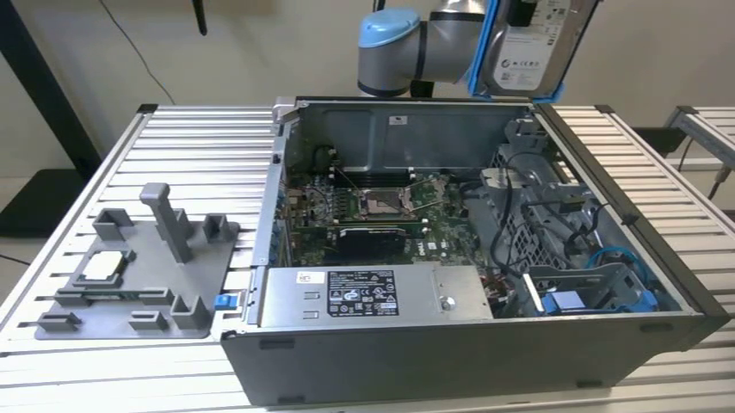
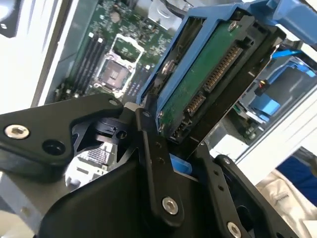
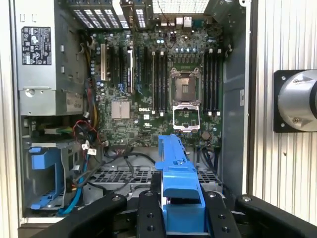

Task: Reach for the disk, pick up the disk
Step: 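Pick up the disk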

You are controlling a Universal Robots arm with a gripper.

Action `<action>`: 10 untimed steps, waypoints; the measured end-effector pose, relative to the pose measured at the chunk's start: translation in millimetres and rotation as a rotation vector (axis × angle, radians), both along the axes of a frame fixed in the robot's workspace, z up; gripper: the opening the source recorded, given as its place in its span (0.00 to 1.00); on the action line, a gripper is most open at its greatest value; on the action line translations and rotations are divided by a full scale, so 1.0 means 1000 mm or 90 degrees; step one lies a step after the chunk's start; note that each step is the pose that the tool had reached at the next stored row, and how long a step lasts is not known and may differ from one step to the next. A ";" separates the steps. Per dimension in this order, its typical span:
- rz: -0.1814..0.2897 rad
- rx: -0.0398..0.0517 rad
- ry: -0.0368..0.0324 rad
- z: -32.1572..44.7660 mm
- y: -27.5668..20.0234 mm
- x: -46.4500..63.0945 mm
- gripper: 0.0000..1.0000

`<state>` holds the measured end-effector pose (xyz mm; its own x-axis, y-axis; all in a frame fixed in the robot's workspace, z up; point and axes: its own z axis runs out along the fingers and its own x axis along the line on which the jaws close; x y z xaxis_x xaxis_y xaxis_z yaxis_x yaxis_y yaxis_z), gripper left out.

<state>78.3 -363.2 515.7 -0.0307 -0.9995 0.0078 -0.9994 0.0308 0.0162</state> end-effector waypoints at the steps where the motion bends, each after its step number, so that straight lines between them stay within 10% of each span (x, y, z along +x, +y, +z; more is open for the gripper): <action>1: 0.001 -0.0024 0.0000 -0.0011 0.0000 0.000 0.00; 10: 0.037 -0.0038 -0.0007 -0.0082 0.0000 0.004 0.00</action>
<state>82.2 -363.2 507.6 0.0272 -0.9995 0.0138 -0.9995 -0.0270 0.0151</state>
